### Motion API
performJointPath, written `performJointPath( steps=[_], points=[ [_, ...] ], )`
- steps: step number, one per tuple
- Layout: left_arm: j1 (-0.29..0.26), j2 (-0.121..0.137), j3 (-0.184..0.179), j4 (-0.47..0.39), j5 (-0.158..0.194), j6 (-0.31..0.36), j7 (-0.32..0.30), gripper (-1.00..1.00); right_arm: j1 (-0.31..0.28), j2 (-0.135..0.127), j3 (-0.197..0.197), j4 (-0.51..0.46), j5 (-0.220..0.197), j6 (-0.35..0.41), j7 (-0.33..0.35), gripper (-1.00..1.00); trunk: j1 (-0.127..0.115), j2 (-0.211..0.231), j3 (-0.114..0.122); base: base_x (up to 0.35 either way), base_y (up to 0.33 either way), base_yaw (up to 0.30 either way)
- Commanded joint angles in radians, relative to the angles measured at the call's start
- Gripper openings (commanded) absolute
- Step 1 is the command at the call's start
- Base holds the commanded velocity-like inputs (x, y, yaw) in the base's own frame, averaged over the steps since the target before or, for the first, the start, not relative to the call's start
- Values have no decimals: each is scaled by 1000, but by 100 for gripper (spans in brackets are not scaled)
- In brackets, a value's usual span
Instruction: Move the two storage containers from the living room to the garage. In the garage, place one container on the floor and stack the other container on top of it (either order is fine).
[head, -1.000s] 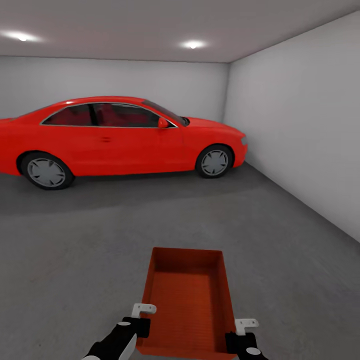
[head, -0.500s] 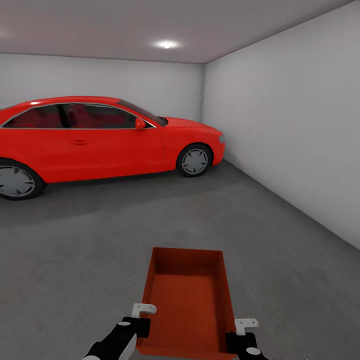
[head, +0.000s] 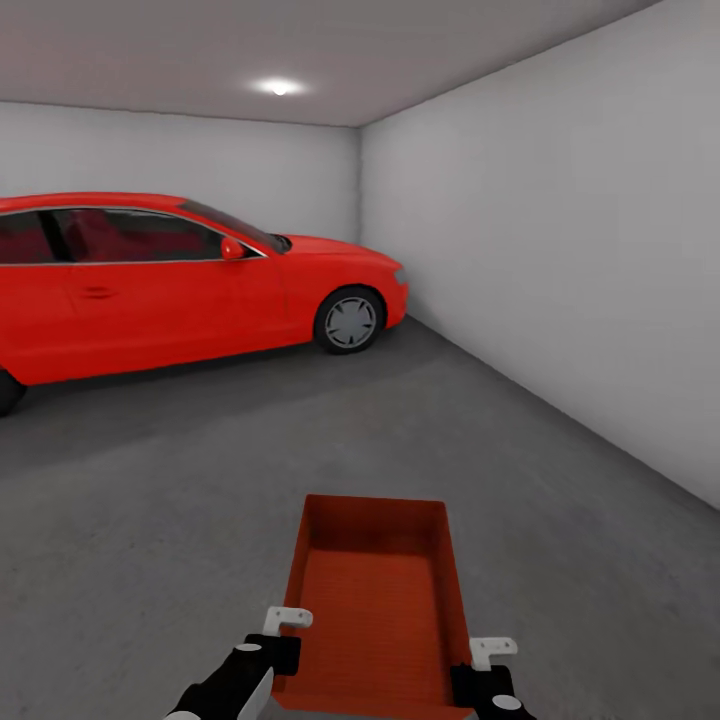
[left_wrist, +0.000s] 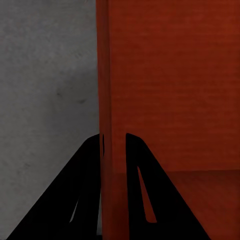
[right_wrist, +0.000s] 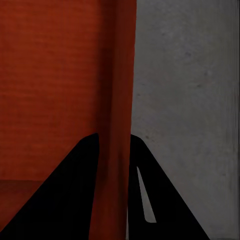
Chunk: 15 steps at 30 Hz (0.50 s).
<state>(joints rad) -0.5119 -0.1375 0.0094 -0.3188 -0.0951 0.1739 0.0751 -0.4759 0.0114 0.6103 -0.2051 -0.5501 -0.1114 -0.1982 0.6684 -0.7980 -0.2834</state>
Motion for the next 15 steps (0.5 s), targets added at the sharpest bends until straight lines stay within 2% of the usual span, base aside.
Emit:
performJointPath(
  steps=[1,15],
  points=[
    [1,-4,-25,-1,6,6,3,-100,-2,1,0,1,-9,-5,-3,-100,0,-1,-1,0,0,-276],
    [1,-4,-23,-2,6,6,3,-100,-2,1,0,1,-8,-5,-3,-100,0,-1,-1,0,0,-276]
  ],
)
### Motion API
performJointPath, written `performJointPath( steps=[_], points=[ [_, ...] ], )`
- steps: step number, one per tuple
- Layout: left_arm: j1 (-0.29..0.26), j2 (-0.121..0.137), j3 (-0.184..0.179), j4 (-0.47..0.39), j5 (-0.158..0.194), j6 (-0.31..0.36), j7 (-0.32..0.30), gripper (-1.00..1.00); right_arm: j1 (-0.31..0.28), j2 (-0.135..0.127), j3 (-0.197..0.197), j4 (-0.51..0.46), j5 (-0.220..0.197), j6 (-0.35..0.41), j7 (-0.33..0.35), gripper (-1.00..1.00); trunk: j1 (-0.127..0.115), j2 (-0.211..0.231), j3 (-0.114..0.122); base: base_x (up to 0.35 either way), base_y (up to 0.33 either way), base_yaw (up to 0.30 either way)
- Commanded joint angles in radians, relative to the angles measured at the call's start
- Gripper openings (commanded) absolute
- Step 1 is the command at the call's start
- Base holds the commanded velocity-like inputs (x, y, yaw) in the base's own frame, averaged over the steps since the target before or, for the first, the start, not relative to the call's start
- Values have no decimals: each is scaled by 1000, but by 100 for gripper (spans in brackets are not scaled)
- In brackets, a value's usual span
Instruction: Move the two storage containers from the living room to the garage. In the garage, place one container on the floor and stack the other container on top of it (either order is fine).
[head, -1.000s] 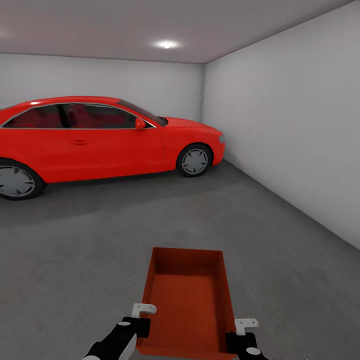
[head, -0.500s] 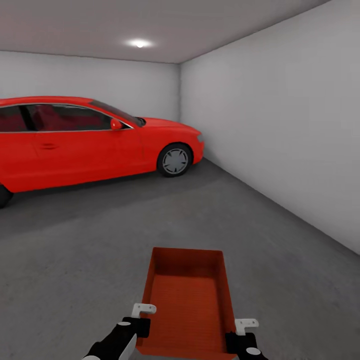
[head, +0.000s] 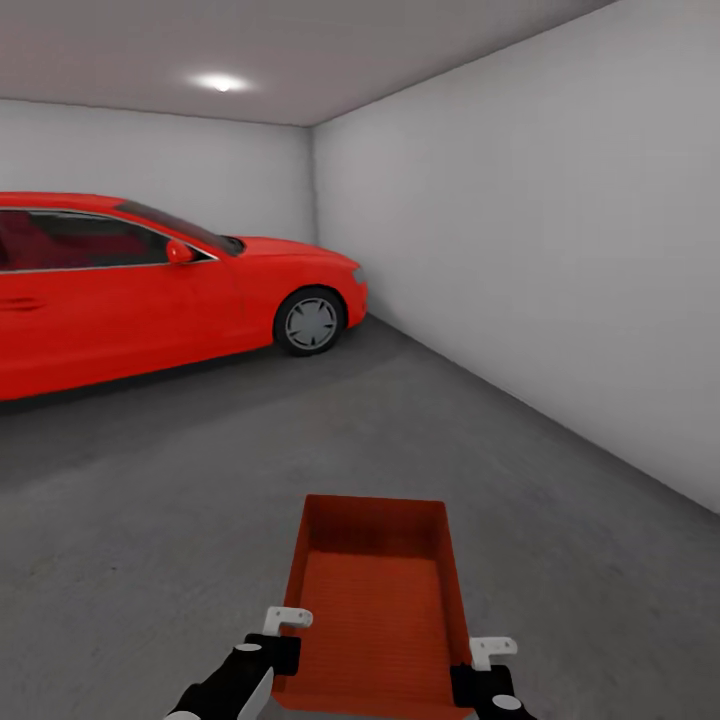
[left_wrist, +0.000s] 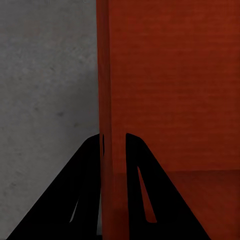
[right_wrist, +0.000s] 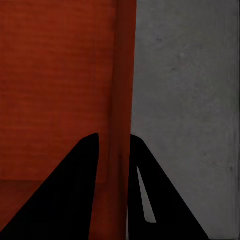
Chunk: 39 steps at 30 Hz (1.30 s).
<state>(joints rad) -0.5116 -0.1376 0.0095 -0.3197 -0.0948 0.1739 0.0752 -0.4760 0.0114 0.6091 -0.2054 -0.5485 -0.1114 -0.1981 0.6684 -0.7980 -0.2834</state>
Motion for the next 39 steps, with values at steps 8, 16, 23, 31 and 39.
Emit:
performJointPath(
  steps=[8,16,23,31,39],
  points=[
    [1,-4,-24,-1,6,6,3,-100,-2,1,1,1,-10,-5,-3,-100,0,-1,-1,0,0,-276],
    [1,-4,-24,0,6,7,4,-100,-2,1,1,1,-10,-5,-3,-100,0,-1,-1,5,0,-276],
    [1,-4,-26,1,6,6,3,-100,-2,1,1,1,-10,-5,-3,-100,0,-1,-1,260,0,-276],
    [1,-4,-28,1,6,6,4,-100,-2,1,1,1,-10,-5,-3,-100,0,-1,-1,320,0,-276],
    [0,-4,-28,1,6,6,4,-100,-2,1,1,1,-10,-5,-3,-100,0,-1,-1,322,0,-276]
  ],
)
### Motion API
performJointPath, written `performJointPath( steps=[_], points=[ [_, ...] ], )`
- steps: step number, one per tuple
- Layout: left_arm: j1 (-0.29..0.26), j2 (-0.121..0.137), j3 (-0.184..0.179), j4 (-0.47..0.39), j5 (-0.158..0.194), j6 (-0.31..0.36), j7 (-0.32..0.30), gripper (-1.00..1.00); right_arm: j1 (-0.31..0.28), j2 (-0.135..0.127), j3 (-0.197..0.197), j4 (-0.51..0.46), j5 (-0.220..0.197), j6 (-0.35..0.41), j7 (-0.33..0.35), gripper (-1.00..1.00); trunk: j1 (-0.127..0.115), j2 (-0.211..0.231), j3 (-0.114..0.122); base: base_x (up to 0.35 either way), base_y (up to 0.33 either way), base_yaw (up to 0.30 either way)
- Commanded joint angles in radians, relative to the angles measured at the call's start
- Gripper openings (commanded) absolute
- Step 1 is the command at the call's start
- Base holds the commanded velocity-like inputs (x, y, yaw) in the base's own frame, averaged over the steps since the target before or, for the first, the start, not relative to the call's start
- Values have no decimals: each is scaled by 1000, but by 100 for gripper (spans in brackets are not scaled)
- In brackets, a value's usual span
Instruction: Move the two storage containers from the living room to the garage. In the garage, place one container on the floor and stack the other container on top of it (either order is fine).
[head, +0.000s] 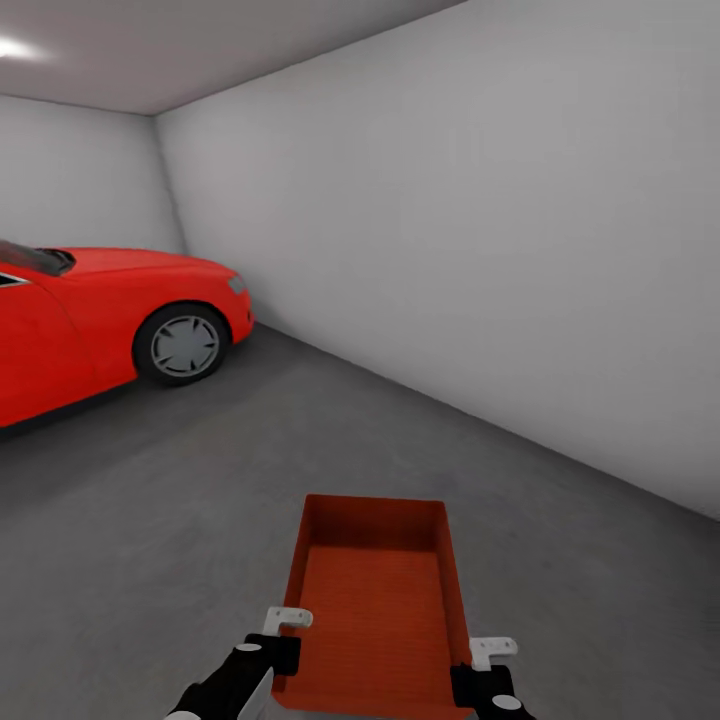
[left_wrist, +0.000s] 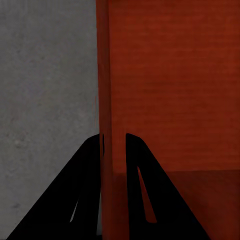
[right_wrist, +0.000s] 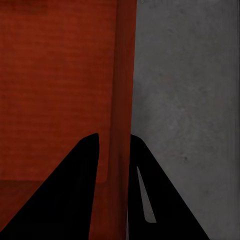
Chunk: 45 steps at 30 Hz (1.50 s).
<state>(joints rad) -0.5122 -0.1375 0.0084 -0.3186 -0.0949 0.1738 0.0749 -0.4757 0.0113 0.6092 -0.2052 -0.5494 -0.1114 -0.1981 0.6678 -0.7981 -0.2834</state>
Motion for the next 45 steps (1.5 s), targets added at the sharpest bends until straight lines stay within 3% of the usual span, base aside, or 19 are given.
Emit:
performJointPath(
  steps=[1,17,28,45],
  points=[
    [1,-4,-27,0,6,6,4,-100,-2,1,1,1,-9,-5,-3,-100,1,-1,-1,322,0,-276],
    [1,-4,-27,0,6,6,3,-100,-2,1,1,1,-10,-5,-3,-100,1,-1,-1,322,0,-275],
    [1,-4,-27,0,6,6,3,-100,-2,0,1,1,-10,-5,-4,-100,1,-1,-1,322,0,-79],
    [1,-4,-27,0,6,6,3,-100,-3,1,1,1,-11,-5,-4,-100,1,-1,-1,322,0,-233]
  ],
)
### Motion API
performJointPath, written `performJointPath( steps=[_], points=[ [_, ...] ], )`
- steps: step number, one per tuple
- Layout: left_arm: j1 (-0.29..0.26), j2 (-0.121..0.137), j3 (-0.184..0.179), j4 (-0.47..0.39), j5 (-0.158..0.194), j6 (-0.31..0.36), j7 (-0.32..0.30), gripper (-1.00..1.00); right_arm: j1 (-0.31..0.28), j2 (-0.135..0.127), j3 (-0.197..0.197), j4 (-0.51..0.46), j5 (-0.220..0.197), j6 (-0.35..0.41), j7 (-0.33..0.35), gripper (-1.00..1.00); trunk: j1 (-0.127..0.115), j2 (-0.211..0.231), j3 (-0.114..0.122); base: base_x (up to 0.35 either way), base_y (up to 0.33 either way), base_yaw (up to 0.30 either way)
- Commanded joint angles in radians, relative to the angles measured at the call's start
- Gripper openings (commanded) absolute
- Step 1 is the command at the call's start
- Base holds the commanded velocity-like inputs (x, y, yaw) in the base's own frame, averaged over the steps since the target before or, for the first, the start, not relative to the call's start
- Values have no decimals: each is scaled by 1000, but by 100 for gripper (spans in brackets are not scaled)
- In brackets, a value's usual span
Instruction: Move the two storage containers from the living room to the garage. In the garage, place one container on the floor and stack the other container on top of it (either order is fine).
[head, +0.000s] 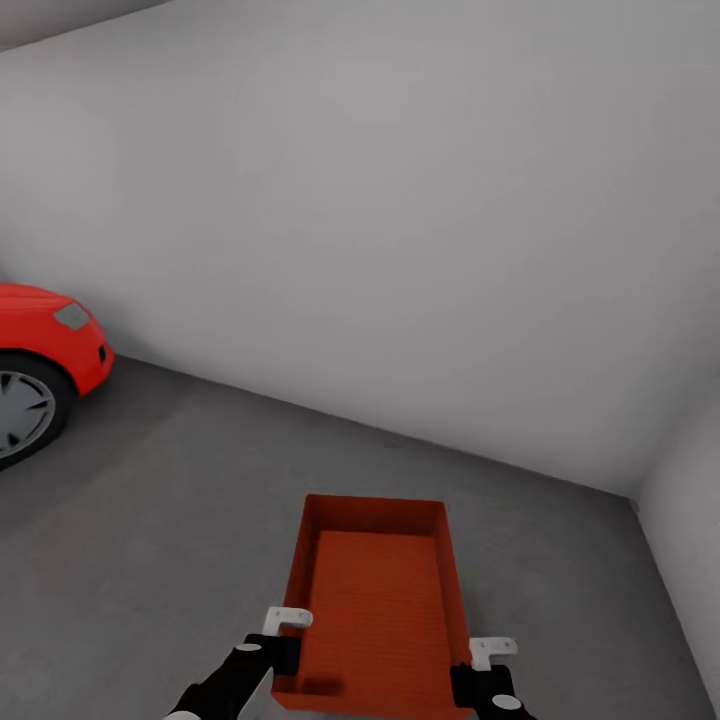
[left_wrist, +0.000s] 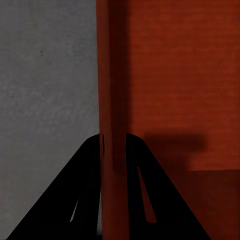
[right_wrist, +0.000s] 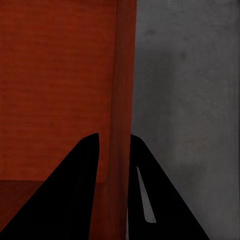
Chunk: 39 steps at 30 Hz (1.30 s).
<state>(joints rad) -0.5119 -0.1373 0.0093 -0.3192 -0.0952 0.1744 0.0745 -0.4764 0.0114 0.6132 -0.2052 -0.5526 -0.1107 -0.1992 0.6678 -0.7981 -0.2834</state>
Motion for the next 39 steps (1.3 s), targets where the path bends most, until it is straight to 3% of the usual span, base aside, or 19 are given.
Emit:
performJointPath(
  steps=[1,39],
  points=[
    [1,-4,-28,0,6,6,4,-100,-2,1,-3,1,-7,-6,-3,-100,1,-1,-1,322,0,-242],
    [0,-4,-28,0,6,6,4,-100,-2,1,-4,1,-7,-6,-3,-100,1,-1,-1,322,0,-242]
  ],
)
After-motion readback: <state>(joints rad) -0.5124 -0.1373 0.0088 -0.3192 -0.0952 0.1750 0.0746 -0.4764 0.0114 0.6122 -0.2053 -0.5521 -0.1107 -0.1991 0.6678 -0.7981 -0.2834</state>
